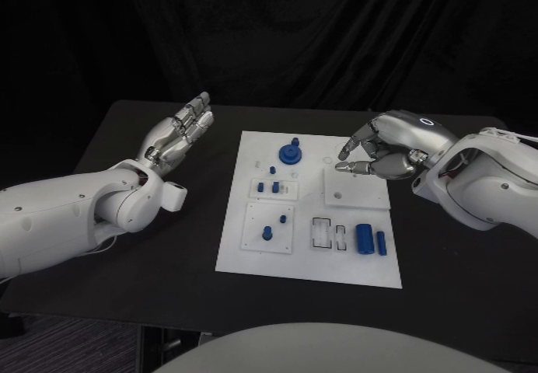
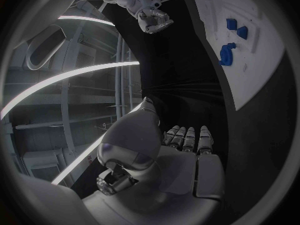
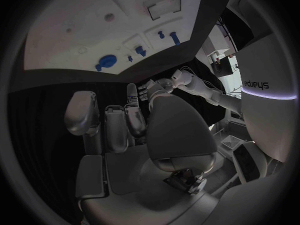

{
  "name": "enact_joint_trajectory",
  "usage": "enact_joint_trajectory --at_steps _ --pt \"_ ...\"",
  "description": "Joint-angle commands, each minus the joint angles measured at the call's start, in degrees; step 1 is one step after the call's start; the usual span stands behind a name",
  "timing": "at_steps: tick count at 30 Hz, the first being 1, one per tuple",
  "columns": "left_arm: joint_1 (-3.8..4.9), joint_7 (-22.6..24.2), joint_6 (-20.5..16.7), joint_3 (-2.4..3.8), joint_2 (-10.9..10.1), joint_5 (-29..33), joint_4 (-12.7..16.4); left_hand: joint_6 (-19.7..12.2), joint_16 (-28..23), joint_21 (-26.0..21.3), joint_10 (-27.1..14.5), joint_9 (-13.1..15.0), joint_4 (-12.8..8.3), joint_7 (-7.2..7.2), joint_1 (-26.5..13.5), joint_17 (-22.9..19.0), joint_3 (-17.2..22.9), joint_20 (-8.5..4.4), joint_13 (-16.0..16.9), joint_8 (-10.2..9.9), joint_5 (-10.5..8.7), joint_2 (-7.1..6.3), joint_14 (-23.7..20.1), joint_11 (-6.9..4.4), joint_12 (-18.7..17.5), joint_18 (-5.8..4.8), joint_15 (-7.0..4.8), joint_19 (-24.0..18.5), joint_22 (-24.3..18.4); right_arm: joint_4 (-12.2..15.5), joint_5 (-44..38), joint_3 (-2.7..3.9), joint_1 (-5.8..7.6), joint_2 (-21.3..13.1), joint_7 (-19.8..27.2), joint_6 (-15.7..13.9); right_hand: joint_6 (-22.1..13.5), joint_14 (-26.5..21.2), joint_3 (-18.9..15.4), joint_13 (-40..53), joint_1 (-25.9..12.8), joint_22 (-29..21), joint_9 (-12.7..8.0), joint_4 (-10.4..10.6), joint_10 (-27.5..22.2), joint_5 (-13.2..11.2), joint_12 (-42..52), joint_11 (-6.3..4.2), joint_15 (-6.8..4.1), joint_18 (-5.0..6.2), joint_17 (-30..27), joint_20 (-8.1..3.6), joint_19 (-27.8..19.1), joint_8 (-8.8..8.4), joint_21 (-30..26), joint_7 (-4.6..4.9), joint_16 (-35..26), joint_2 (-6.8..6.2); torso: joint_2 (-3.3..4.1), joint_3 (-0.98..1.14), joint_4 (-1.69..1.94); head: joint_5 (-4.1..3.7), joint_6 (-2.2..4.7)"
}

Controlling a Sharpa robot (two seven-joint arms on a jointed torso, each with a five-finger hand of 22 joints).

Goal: Assemble the parts on the task board

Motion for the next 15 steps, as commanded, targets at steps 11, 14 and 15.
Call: enact_joint_trajectory --at_steps 11,14,15 --pt "-0.11 5.1 0.7 0.05 -0.2 0.2 0.1 0.3 -0.2 0.0 0.0 0.1 0.0 0.09 0.6 -0.1 0.4 0.30 -0.1 0.1 0.36 0.12 0.1 0.36 -0.4 -0.87 0.40 -0.1 0.1 4.0 -6.0 -0.05 -3.99 -2.6 -24.8 12.7 -5.7 5.3 2.2 20.9 -12.5 13.0 18.0 0.2 12.4 0.7 10.8 -1.92 -2.11 -3.79 11.0 -2.01 6.4 12.46 20.1 -2.14 8.1 -1.43 0.01 0.01 -0.02 -7.19 0.02" --pt "-0.16 5.1 0.9 0.05 -0.2 0.2 0.1 0.3 -0.2 0.0 0.0 0.1 0.0 0.11 0.7 -0.1 0.4 0.31 -0.1 0.1 0.42 0.16 0.1 0.38 -0.4 -0.86 0.41 -0.1 0.1 5.5 -6.2 -0.05 -4.40 -3.1 -27.2 14.0 -9.1 5.6 3.0 20.9 -14.9 13.5 23.6 0.3 12.4 0.6 10.8 -1.90 -1.96 -4.16 12.4 -2.10 6.9 16.33 22.3 -2.14 9.2 -2.06 -0.01 0.07 -0.08 -8.96 0.02" --pt "-0.16 5.1 0.9 0.05 -0.2 0.2 0.1 0.3 -0.2 0.0 0.0 0.1 0.0 0.11 0.7 -0.1 0.4 0.31 -0.1 0.1 0.42 0.16 0.1 0.38 -0.4 -0.86 0.41 -0.1 0.1 5.7 -6.3 -0.05 -4.49 -3.2 -27.6 14.2 -9.6 5.6 3.2 20.9 -15.1 13.5 24.5 0.3 12.4 0.6 10.8 -1.91 -2.04 -4.19 12.5 -1.99 6.9 16.87 22.4 -2.08 9.3 -2.11 0.00 0.06 -0.07 -9.42 0.02"
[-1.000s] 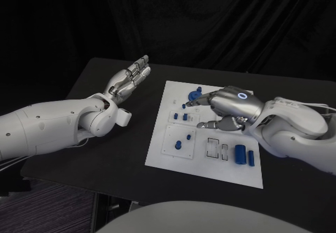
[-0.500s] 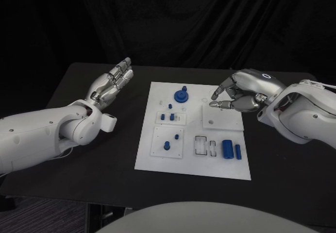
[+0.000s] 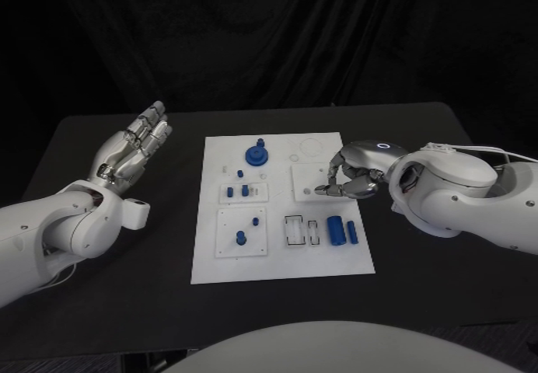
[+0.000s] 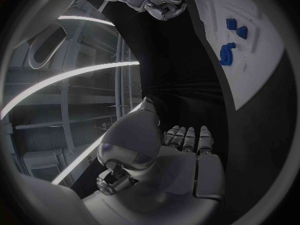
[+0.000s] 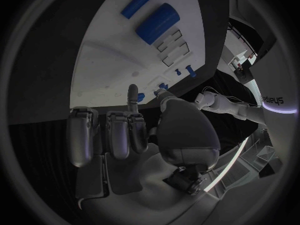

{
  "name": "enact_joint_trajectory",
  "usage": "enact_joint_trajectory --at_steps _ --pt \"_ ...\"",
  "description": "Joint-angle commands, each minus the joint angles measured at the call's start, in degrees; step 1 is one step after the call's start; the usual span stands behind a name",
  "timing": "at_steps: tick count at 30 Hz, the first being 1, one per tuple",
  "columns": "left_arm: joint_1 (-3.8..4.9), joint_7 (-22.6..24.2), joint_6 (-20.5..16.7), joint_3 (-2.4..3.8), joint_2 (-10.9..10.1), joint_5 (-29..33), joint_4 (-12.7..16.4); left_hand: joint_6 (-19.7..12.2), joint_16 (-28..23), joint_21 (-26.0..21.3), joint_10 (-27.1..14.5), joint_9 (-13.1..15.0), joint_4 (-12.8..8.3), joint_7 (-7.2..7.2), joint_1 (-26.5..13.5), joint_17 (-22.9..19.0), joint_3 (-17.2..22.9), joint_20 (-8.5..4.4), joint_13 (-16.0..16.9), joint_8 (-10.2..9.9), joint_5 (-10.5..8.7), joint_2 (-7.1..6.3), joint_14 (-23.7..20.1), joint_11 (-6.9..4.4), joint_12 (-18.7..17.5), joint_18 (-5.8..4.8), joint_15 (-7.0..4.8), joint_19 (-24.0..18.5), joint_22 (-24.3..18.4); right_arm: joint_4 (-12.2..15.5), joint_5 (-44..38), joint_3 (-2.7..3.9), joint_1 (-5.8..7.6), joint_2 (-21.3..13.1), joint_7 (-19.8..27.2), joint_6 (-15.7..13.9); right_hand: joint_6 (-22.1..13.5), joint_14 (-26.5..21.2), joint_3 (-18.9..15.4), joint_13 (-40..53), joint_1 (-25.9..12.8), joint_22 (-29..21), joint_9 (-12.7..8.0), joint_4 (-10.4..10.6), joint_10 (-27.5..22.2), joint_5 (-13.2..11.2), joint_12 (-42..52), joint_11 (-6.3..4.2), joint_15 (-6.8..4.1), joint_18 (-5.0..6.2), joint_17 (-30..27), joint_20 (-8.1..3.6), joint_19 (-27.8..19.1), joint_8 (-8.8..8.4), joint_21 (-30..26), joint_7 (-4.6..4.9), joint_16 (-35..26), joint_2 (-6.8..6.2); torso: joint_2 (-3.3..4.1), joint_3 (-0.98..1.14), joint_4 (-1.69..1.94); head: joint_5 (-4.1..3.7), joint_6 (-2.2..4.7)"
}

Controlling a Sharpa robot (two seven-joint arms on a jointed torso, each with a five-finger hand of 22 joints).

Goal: Assemble the parts on the task board

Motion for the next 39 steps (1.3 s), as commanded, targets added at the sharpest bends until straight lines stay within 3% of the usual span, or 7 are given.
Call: enact_joint_trajectory --at_steps 1,5,9,24,30,34,39 --pt "-0.11 5.1 0.8 0.05 0.0 0.2 0.1 0.3 -0.2 0.0 0.0 0.1 0.0 0.11 0.5 -0.1 0.4 0.31 -0.1 0.1 0.21 -0.05 0.1 0.38 -0.4 -0.87 0.41 -0.1 0.1 1.4 -2.3 0.03 -0.47 -0.5 -7.9 4.3 -1.7 5.5 0.6 15.1 -1.2 13.5 2.7 0.0 6.0 -0.2 0.1 -0.17 -0.25 -1.01 12.3 -0.28 4.2 1.75 0.6 0.07 0.2 -0.37 0.01 0.03 0.00 -2.26 0.02" --pt "-0.14 5.2 1.0 0.05 0.0 0.2 0.1 0.3 -0.2 0.0 0.0 0.1 0.0 0.11 0.5 -0.1 0.4 0.31 -0.1 0.1 0.21 -0.05 0.1 0.38 -0.4 -0.87 0.41 -0.1 0.1 3.0 -3.4 0.03 -1.07 -1.1 -9.5 4.3 -2.9 5.4 0.8 15.1 -2.6 13.6 5.5 0.0 6.0 -0.1 0.1 -0.22 -0.39 -1.04 11.9 -0.34 4.2 3.70 0.9 -0.02 0.1 -0.65 0.01 0.04 0.01 -3.48 0.02" --pt "-0.16 5.2 1.0 0.05 -0.1 0.2 0.2 0.3 -0.2 0.0 0.0 0.1 0.0 0.11 0.5 -0.1 0.4 0.31 -0.1 0.1 0.21 -0.05 0.1 0.38 -0.4 -0.87 0.41 -0.1 0.1 4.2 -3.8 0.02 -1.55 -1.6 -10.2 3.8 -3.2 5.3 1.0 15.1 -2.8 13.6 7.0 0.0 6.0 -0.1 0.1 -0.35 -0.52 -1.07 11.5 -0.45 4.2 4.78 1.1 -0.18 -0.1 -0.78 0.01 0.06 0.01 -3.93 0.02" --pt "-0.32 5.6 0.9 0.05 -0.6 0.2 0.9 1.0 -0.2 0.0 0.0 0.2 0.1 -0.53 1.2 -0.1 0.5 1.02 -0.1 0.2 0.33 -0.05 0.1 -0.23 -0.4 -0.27 0.41 -0.1 0.1 9.1 -5.7 -0.03 -4.99 -4.2 -13.5 1.0 -3.9 5.0 0.2 15.1 -5.4 13.4 9.1 0.2 6.0 -0.4 0.1 -0.56 -0.75 -0.90 9.9 -0.65 4.0 5.90 0.6 -0.40 -0.9 -2.43 0.01 0.11 -0.02 -3.90 0.02" --pt "-0.35 5.4 0.8 0.05 -0.6 0.2 1.0 1.0 -0.2 0.0 0.0 0.2 0.1 -0.29 1.4 -0.1 0.5 1.29 -0.1 0.2 0.53 -0.02 0.1 0.01 -0.4 -0.11 0.53 -0.1 0.1 9.7 -6.8 -0.05 -5.83 -4.6 -14.2 2.3 -3.6 5.0 0.1 15.1 -6.8 13.3 9.5 0.2 6.0 -1.4 0.1 -0.73 -0.88 -0.87 9.5 -0.76 3.9 6.00 0.5 -0.57 -1.1 -2.51 0.01 0.06 0.01 -3.79 0.02" --pt "-0.36 5.3 0.7 0.05 -0.6 0.2 1.0 1.0 -0.2 0.0 0.0 0.2 0.0 -0.06 2.4 -0.1 0.7 1.73 -0.1 0.2 2.42 -0.01 0.1 0.23 -0.4 0.31 0.60 -0.1 0.1 9.8 -8.2 -0.06 -6.36 -4.7 -14.4 2.7 -3.6 4.9 0.1 15.1 -7.2 13.3 9.7 0.2 6.0 -2.1 0.1 -0.76 -0.93 -0.83 9.3 -0.80 3.8 5.96 0.4 -0.60 -1.2 -2.49 0.01 0.06 0.01 -3.69 0.02" --pt "-0.37 5.2 0.7 0.05 -0.7 0.2 1.1 1.0 -0.2 0.0 0.0 0.2 0.0 0.01 2.7 -0.1 0.8 1.80 -0.1 0.2 2.96 -0.01 0.1 0.31 -0.4 0.40 0.59 -0.1 0.1 9.6 -9.2 -0.07 -7.05 -4.7 -14.7 3.1 -3.4 4.8 0.4 15.1 -7.2 13.2 9.7 0.2 6.0 -2.5 0.1 -0.81 -0.98 -0.77 8.8 -0.84 3.7 5.89 0.2 -0.66 -1.4 -1.98 0.01 0.06 0.01 -3.44 0.02"
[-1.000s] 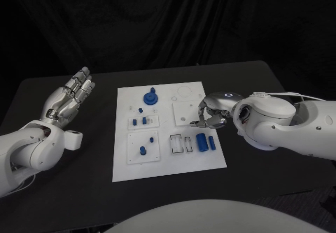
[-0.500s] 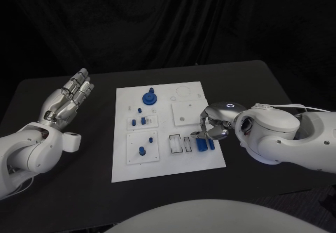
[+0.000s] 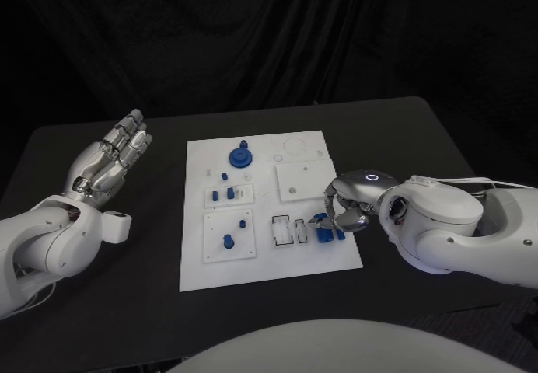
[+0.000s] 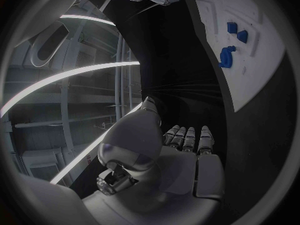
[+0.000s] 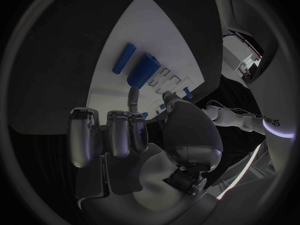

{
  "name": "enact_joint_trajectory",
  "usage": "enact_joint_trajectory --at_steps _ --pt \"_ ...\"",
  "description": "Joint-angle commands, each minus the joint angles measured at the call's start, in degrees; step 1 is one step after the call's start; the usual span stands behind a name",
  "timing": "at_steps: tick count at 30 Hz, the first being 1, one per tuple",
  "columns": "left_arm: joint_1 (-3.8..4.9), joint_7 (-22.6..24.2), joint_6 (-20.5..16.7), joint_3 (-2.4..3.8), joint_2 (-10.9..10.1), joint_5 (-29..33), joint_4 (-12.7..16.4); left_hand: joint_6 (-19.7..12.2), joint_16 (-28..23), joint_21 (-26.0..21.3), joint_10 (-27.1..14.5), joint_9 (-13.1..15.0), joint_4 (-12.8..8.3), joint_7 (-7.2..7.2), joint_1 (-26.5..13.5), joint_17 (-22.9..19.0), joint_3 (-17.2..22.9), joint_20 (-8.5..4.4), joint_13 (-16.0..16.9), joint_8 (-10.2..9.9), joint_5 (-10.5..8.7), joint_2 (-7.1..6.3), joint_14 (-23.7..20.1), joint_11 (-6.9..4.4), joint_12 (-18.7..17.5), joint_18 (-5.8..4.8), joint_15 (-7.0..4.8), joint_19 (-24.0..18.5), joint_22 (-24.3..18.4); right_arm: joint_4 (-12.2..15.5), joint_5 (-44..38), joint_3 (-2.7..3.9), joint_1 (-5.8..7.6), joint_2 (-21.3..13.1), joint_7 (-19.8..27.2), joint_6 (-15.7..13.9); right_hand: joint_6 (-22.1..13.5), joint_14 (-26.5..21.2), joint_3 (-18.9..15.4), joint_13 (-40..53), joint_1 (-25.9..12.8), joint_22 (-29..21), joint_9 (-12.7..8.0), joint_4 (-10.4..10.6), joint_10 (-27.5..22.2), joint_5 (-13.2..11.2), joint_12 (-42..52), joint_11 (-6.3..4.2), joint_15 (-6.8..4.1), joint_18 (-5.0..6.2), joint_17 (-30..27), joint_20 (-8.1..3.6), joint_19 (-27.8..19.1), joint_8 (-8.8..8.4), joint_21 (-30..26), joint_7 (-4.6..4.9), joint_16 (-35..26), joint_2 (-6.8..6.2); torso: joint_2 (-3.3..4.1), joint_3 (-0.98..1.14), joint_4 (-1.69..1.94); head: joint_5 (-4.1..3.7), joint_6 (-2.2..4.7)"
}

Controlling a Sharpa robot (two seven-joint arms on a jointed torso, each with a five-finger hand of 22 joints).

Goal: Assemble the parts on the task board

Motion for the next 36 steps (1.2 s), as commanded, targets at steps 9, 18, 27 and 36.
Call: enact_joint_trajectory --at_steps 9,18,27,36 --pt "-0.07 5.0 0.4 0.05 0.0 0.2 0.2 0.2 -0.2 0.0 0.0 0.0 0.1 0.50 0.8 -0.1 0.5 0.39 -0.1 0.2 0.74 0.06 -0.1 0.40 -0.4 0.43 0.38 0.1 0.1 -0.5 -2.8 -0.01 -1.68 0.2 -1.9 0.7 -0.2 4.8 0.3 15.1 -0.7 13.1 -0.2 -0.1 6.0 0.2 0.1 -0.32 -0.48 -0.69 8.0 -0.46 3.5 -0.44 -0.7 -0.20 -0.8 0.79 0.00 -0.02 0.03 0.24 -0.01" --pt "-0.07 4.6 0.2 0.05 -0.1 0.2 0.3 0.2 -0.2 0.1 0.0 0.0 0.1 0.89 1.6 -0.1 0.7 0.49 -0.1 0.2 1.70 0.25 -0.1 0.79 -0.4 0.45 0.50 0.1 0.1 -1.4 -2.8 -0.01 -2.56 1.1 -1.8 -0.2 0.1 4.7 0.6 15.1 -1.1 13.1 -0.9 -0.1 6.0 1.2 0.1 -0.17 -0.42 -0.74 7.6 -0.42 3.6 -1.50 -0.6 -0.05 -1.0 0.99 0.01 -0.01 0.03 0.34 -0.01" --pt "-0.08 4.4 0.3 0.05 -0.1 0.2 0.3 0.3 -0.2 0.1 0.0 0.1 0.1 1.07 2.1 -0.1 0.8 0.56 -0.1 0.2 2.56 0.25 -0.1 0.97 -0.4 0.41 0.62 0.2 0.1 -2.7 -2.8 -0.01 -3.76 2.3 -1.6 -0.1 0.6 4.7 1.1 15.1 -0.1 13.1 -1.6 -0.2 6.0 1.7 0.1 -0.12 -0.43 -0.71 7.3 -0.40 3.5 -2.34 -0.6 0.00 -1.2 1.29 0.00 -0.03 0.02 0.56 -0.01" --pt "-0.08 4.1 0.6 0.05 -0.1 0.2 0.2 0.3 -0.2 0.1 0.0 0.1 0.1 1.21 2.7 -0.1 0.9 0.64 -0.1 0.2 3.40 0.22 -0.1 1.12 -0.4 0.33 0.78 0.2 0.1 -3.9 -2.8 0.00 -4.52 3.8 -1.5 0.6 0.9 4.6 1.4 15.1 1.0 13.0 -3.0 -0.2 6.0 3.1 0.1 0.09 -0.26 -0.64 6.6 -0.28 3.3 -4.10 -0.9 0.26 -1.5 1.32 0.00 -0.03 0.02 0.91 -0.01"
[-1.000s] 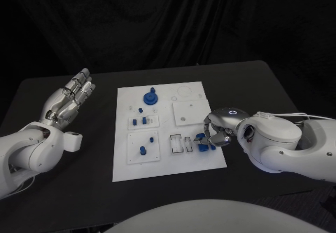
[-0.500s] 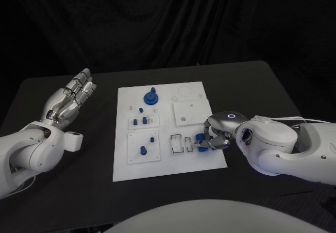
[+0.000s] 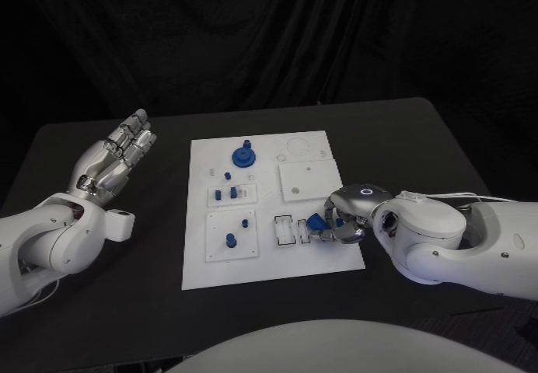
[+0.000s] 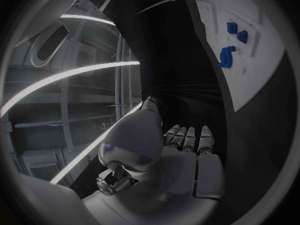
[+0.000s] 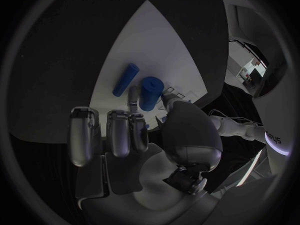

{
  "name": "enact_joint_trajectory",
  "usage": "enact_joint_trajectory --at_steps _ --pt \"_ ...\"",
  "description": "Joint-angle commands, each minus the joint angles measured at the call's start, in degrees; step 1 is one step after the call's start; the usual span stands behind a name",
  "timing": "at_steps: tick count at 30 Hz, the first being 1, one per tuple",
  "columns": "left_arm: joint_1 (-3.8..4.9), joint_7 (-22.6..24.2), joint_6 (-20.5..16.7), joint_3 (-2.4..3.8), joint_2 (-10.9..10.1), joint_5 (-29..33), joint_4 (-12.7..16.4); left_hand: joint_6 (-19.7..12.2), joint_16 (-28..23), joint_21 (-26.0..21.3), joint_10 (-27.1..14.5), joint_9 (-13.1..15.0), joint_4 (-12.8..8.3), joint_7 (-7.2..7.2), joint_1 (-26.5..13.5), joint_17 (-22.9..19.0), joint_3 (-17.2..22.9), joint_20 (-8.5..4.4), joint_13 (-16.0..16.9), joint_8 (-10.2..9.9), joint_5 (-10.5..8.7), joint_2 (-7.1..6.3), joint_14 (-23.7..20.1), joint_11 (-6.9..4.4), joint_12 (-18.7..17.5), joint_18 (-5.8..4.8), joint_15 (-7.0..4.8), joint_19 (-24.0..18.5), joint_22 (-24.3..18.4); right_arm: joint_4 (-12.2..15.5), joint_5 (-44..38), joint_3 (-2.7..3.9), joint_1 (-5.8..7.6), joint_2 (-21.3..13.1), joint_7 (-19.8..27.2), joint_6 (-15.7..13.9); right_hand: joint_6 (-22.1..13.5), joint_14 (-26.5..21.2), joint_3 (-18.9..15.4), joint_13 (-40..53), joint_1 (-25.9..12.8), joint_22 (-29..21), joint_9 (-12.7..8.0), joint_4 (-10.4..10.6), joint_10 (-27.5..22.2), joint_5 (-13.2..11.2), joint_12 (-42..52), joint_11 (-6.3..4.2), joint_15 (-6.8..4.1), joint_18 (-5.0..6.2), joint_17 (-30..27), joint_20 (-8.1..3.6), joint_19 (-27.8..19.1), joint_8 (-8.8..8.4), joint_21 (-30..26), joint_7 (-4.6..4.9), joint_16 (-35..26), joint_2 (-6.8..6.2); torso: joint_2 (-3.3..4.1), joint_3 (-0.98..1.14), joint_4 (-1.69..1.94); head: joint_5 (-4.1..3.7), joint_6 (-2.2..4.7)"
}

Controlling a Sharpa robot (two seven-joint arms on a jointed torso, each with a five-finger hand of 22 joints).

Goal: Assemble the parts on the task board

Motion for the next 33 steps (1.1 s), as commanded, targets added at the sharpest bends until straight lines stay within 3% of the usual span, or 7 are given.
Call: enact_joint_trajectory --at_steps 1,6,10,15,16,19,33 --pt "-0.07 4.1 0.6 0.05 0.1 0.2 0.1 -0.1 -0.2 0.1 0.0 0.1 0.0 0.38 0.6 -0.1 0.4 0.44 -0.1 0.2 0.30 0.13 -0.1 0.30 -0.4 0.33 0.36 0.0 0.1 -0.4 -0.5 0.01 -0.29 0.4 -0.7 0.4 0.4 4.6 0.6 15.1 1.0 13.0 -0.4 0.1 6.0 0.8 0.1 0.12 -0.25 -0.63 6.6 -0.06 3.5 -0.54 -0.4 0.12 -0.2 0.18 0.01 0.00 0.00 0.11 0.00" --pt "-0.08 4.0 0.8 0.05 0.1 0.2 0.0 -0.1 -0.2 0.1 0.0 0.1 -0.1 0.56 1.0 -0.1 0.5 0.50 -0.1 0.2 0.83 0.12 -0.1 0.50 -0.4 0.24 0.52 0.0 0.1 -1.3 0.5 0.01 -0.44 1.3 -0.3 0.1 1.0 4.5 1.7 15.1 4.0 12.9 -1.8 -0.2 6.0 3.9 0.1 0.31 -0.10 -0.61 6.2 0.08 3.5 -2.24 -0.5 0.34 -0.3 0.98 0.01 0.00 0.01 0.18 0.00" --pt "-0.09 3.9 0.9 0.05 0.2 0.2 0.0 -0.1 -0.2 0.1 0.0 0.1 -0.1 0.62 1.2 -0.1 0.6 0.53 -0.1 0.2 1.09 0.13 -0.1 0.55 -0.4 0.20 0.58 0.0 0.1 -1.7 1.2 0.01 -0.49 1.8 0.7 -0.7 1.5 4.5 2.6 15.1 6.3 13.0 -2.6 -0.6 6.0 8.5 0.1 0.41 -0.10 -0.65 6.2 0.12 3.5 -3.15 -0.3 0.44 -0.2 1.51 0.00 0.01 -0.01 0.28 0.00" --pt "-0.11 3.7 1.1 0.05 0.2 0.2 -0.2 0.0 -0.2 0.1 0.0 0.1 -0.1 0.66 1.5 -0.1 0.6 0.55 -0.1 0.2 1.40 0.12 -0.1 0.59 -0.4 0.17 0.63 0.0 0.1 -2.2 1.5 0.02 -0.53 2.3 2.1 -2.1 2.5 4.5 4.8 15.1 10.6 13.0 -3.3 -2.7 6.0 16.8 0.1 0.24 -0.26 -0.67 6.1 0.01 3.6 -3.86 -0.2 0.23 -0.2 1.53 0.00 -0.01 0.00 0.51 0.00" --pt "-0.11 3.7 1.1 0.05 0.2 0.2 -0.2 0.0 -0.2 0.1 0.0 0.1 -0.1 0.67 1.5 -0.1 0.6 0.56 -0.1 0.2 1.52 0.12 -0.1 0.61 -0.4 0.16 0.65 0.0 0.1 -2.3 1.5 0.02 -0.53 2.3 2.4 -2.5 2.9 4.5 5.7 15.1 11.9 13.1 -3.3 -3.6 6.0 20.6 0.1 0.06 -0.43 -0.69 6.1 -0.11 3.6 -3.84 -0.1 0.04 -0.2 1.45 0.00 0.00 0.00 0.58 0.00" --pt "-0.12 3.6 1.2 0.05 0.2 0.2 -0.2 0.0 -0.2 0.1 0.0 0.1 -0.1 0.69 1.6 -0.1 0.7 0.57 -0.1 0.2 1.63 0.12 -0.1 0.62 -0.4 0.14 0.68 0.0 0.1 -2.1 2.0 0.02 -0.54 2.3 3.2 -3.9 4.0 4.5 7.1 15.1 13.0 13.1 -3.1 -4.8 6.0 27.2 0.1 -0.28 -0.74 -0.75 6.2 -0.39 3.7 -3.38 0.1 -0.36 -0.1 1.03 0.01 -0.01 0.00 0.79 0.00" --pt "-0.24 3.4 1.5 0.05 0.2 0.2 -0.3 0.0 -0.2 0.1 0.0 0.1 -0.1 0.74 2.0 -0.1 0.8 0.63 -0.1 0.2 1.99 0.15 -0.1 0.68 -0.4 0.09 0.77 0.0 0.1 0.4 16.8 0.03 -0.54 0.6 8.5 -17.4 5.8 4.6 9.3 15.1 11.6 13.3 -1.6 -5.8 6.0 34.4 0.1 -1.17 -1.15 -0.89 6.9 -0.87 3.9 -2.13 0.7 -1.25 0.4 0.03 0.00 0.01 -0.02 1.13 0.00"
